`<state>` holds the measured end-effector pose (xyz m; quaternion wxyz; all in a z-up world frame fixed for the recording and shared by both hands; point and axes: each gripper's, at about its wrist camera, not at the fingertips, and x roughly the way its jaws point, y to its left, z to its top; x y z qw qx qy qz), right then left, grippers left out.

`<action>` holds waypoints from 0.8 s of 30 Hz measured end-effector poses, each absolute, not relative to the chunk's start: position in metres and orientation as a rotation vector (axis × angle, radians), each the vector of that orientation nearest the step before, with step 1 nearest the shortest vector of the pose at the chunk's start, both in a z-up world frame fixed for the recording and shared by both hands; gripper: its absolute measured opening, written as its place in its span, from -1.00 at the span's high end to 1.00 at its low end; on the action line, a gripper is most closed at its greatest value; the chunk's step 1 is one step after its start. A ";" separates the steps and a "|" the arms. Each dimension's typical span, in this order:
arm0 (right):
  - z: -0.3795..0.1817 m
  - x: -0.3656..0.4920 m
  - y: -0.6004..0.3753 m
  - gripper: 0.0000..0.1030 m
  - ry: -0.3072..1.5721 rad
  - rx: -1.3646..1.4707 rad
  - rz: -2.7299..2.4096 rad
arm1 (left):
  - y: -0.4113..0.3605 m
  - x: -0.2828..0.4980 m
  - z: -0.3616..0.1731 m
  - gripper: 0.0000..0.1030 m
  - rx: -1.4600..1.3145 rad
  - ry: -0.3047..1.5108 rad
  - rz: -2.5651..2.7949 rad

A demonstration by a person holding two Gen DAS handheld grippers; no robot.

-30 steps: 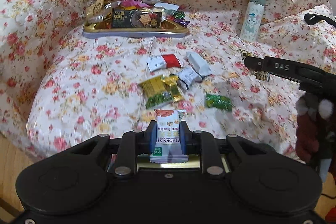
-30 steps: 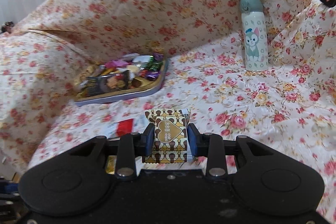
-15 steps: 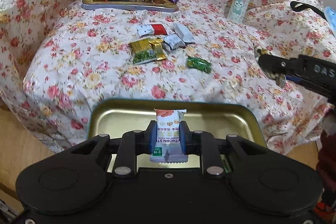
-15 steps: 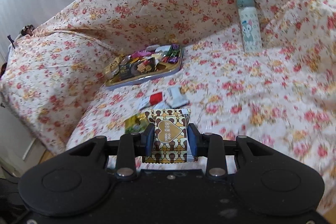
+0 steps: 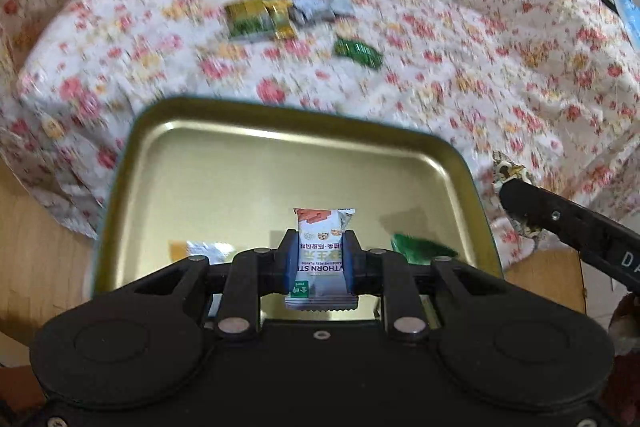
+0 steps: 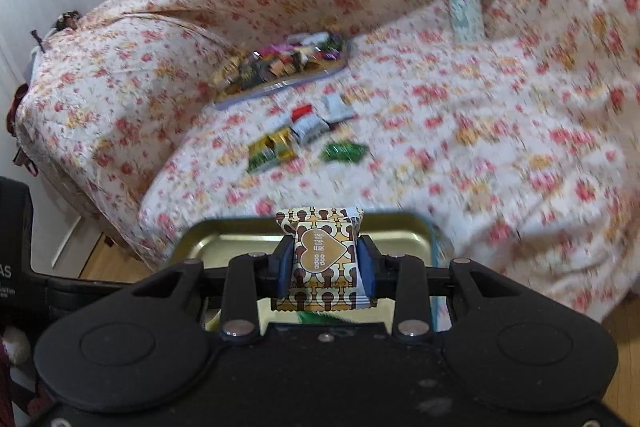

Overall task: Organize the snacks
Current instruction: 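Carry both held packets over the second gold tray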

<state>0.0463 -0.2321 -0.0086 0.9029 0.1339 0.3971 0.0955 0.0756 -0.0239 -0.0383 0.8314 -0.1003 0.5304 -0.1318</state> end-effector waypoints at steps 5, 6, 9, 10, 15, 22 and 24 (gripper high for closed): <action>-0.024 0.043 -0.237 0.32 0.852 0.294 0.155 | -0.034 0.067 -0.045 0.43 -0.183 1.157 -0.315; -0.026 0.045 -0.237 0.32 0.858 0.294 0.150 | -0.035 0.066 -0.046 0.43 -0.180 1.163 -0.318; -0.029 0.050 -0.235 0.32 0.864 0.286 0.139 | -0.037 0.064 -0.051 0.43 -0.175 1.184 -0.322; -0.029 0.052 -0.235 0.32 0.865 0.282 0.136 | -0.037 0.063 -0.053 0.43 -0.174 1.191 -0.325; -0.035 0.061 -0.232 0.31 0.881 0.266 0.122 | -0.035 0.063 -0.058 0.43 -0.182 1.217 -0.324; -0.047 0.071 -0.229 0.31 0.912 0.240 0.096 | -0.032 0.063 -0.061 0.43 -0.189 1.231 -0.310; -0.049 0.073 -0.229 0.31 0.914 0.232 0.087 | -0.032 0.063 -0.061 0.42 -0.185 1.236 -0.311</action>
